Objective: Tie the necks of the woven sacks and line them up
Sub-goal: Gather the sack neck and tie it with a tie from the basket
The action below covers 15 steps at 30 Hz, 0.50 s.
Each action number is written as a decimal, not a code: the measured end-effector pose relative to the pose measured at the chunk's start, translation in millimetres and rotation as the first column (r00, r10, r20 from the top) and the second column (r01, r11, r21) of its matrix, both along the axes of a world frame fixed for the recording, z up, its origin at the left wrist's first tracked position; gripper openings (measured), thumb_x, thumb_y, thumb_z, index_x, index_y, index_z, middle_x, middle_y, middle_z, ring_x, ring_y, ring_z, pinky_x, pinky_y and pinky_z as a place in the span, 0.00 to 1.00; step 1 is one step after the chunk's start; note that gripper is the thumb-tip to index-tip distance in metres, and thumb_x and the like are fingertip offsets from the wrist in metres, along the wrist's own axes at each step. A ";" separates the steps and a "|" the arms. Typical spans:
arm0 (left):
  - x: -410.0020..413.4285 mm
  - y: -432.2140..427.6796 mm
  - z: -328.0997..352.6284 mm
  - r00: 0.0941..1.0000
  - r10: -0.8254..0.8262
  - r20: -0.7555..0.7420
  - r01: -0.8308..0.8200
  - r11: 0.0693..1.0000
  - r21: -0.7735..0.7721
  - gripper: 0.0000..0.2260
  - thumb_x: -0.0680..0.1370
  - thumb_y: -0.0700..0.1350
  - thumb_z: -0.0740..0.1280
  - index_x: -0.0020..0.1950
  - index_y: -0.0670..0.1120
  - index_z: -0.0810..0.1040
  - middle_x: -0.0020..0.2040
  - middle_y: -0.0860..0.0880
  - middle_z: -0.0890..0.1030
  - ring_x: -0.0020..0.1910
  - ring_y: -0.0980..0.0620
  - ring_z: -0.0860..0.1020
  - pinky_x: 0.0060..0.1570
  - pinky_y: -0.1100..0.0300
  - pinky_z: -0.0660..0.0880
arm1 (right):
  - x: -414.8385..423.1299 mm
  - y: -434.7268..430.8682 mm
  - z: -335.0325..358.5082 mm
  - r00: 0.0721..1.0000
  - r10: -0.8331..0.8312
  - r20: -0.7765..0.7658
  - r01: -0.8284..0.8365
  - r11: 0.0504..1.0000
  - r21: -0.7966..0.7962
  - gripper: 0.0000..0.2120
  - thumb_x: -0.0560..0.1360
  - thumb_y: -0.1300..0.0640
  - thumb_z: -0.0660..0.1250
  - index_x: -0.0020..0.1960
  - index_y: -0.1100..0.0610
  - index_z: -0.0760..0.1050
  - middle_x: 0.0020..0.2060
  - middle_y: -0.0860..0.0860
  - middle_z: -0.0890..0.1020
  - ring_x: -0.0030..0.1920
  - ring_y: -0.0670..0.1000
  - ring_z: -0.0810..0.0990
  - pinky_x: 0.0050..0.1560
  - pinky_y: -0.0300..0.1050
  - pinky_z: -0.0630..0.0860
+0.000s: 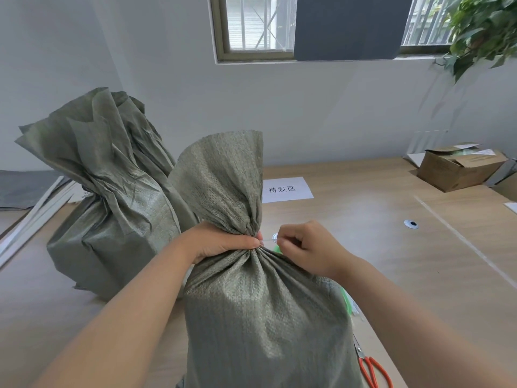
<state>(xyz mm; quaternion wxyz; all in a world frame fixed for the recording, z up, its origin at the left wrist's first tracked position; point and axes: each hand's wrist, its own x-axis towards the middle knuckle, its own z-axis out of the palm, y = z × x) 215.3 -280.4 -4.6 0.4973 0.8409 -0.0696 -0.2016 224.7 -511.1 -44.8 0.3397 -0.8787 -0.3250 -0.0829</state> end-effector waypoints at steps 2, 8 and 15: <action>0.0 0.9 -2.0 1.000 -0.010 0.001 0.010 1.000 -0.003 0.12 0.67 0.55 0.79 0.48 0.55 0.87 0.51 0.55 0.87 0.54 0.57 0.83 0.60 0.59 0.75 | 0.8 -5.2 -1.9 0.999 -0.024 -0.025 0.024 0.999 0.020 0.11 0.76 0.57 0.62 0.34 0.52 0.72 0.23 0.46 0.69 0.26 0.46 0.66 0.30 0.44 0.64; -1.1 1.8 -4.1 1.000 0.023 0.003 -0.023 1.000 -0.012 0.06 0.73 0.49 0.76 0.48 0.52 0.87 0.48 0.58 0.86 0.50 0.62 0.83 0.53 0.67 0.74 | 10.5 -68.7 -53.3 0.837 -0.477 -0.267 0.541 0.794 0.278 0.12 0.80 0.59 0.60 0.44 0.53 0.82 0.28 0.46 0.78 0.31 0.47 0.75 0.35 0.45 0.70; 1.2 1.0 -7.8 0.997 0.063 0.035 -0.061 0.996 -0.061 0.05 0.70 0.48 0.77 0.44 0.56 0.87 0.47 0.56 0.87 0.49 0.60 0.84 0.54 0.64 0.75 | -42.7 -134.6 -245.3 0.357 -0.735 -0.577 0.556 0.663 -0.500 0.05 0.73 0.58 0.64 0.45 0.57 0.79 0.41 0.54 0.84 0.43 0.55 0.82 0.42 0.46 0.75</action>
